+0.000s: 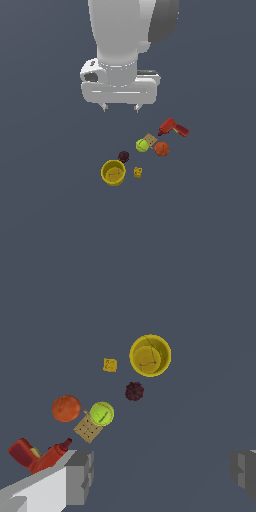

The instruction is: Pick up a designated object from a clutter of objects.

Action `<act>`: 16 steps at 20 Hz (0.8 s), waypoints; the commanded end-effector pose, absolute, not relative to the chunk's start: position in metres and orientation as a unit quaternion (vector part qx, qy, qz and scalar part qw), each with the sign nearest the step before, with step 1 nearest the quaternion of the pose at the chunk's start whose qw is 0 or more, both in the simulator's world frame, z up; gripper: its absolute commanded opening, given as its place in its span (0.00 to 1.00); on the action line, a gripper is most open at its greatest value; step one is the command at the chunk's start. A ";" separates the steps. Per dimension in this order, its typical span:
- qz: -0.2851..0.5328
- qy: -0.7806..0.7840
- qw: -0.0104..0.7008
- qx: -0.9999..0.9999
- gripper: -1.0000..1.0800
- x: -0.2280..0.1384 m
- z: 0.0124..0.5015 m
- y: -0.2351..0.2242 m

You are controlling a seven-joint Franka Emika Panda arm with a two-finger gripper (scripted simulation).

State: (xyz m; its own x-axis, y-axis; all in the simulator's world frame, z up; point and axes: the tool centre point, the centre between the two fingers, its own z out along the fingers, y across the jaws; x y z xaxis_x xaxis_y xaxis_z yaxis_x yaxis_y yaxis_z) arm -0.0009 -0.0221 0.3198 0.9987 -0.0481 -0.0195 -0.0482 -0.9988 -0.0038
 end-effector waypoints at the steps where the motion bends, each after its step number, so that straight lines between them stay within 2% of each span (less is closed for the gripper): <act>1: 0.010 0.024 0.002 -1.000 0.96 -0.001 0.320 -0.022; 16: 0.013 -0.003 0.007 -1.000 0.96 -0.006 0.320 0.000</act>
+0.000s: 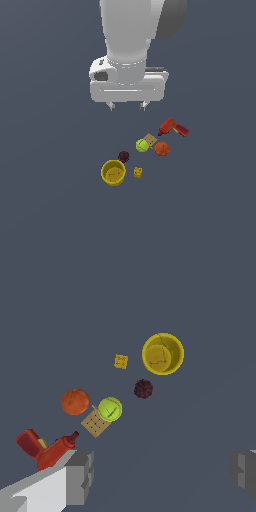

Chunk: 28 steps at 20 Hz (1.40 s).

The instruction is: Pick up a designated object from a clutter of objects.

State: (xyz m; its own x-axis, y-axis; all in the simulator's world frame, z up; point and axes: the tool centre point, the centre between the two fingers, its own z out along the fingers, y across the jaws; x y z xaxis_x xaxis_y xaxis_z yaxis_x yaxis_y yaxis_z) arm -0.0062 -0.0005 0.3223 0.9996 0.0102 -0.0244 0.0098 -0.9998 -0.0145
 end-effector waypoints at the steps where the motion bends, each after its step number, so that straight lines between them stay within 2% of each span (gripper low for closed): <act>1: 0.012 -0.001 0.007 -1.000 0.96 -0.006 0.318 0.001; 11: 0.010 0.051 0.003 -0.999 0.96 -0.001 0.269 0.016; 28: 0.002 0.204 -0.001 -0.979 0.96 -0.021 0.132 0.060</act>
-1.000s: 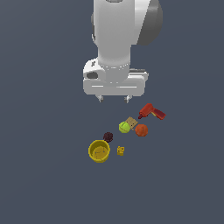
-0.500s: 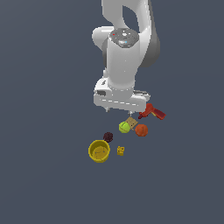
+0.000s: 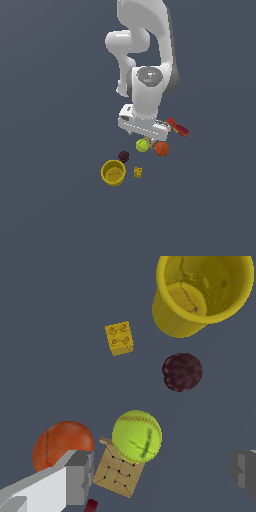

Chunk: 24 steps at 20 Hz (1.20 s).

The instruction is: Pick up a designated object from a clutter of objects.

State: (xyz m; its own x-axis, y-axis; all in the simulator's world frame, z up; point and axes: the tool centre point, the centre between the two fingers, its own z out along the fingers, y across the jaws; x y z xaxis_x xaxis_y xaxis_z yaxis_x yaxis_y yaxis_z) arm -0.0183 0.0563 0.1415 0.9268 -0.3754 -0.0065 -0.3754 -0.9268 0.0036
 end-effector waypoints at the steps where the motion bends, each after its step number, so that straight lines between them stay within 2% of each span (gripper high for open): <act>1: -0.002 -0.210 0.001 0.978 0.96 -0.023 0.126 0.061; 24: 0.000 -0.250 0.000 0.968 0.96 -0.038 0.069 0.072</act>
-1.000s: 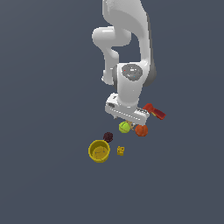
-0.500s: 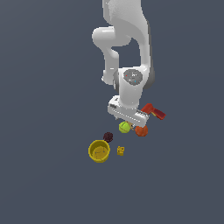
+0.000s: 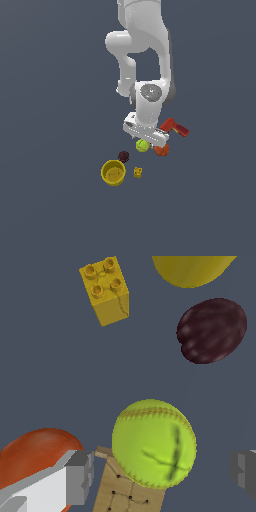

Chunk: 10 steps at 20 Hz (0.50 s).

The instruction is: Pick up a designated object from a clutter of objects.

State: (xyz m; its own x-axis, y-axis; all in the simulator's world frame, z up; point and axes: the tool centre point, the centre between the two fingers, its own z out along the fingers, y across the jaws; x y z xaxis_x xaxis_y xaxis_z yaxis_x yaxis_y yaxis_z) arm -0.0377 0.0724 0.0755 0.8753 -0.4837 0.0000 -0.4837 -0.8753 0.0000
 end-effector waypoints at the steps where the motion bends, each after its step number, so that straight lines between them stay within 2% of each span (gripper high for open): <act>1: 0.000 0.250 0.000 -0.968 0.96 -0.038 0.064 0.072; 10: 0.000 0.251 0.000 -0.968 0.96 -0.038 0.042 0.073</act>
State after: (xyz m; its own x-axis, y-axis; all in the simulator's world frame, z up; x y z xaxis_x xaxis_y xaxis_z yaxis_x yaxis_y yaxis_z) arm -0.0386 0.0725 0.0429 0.8742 -0.4856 -0.0010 -0.4856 -0.8742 0.0007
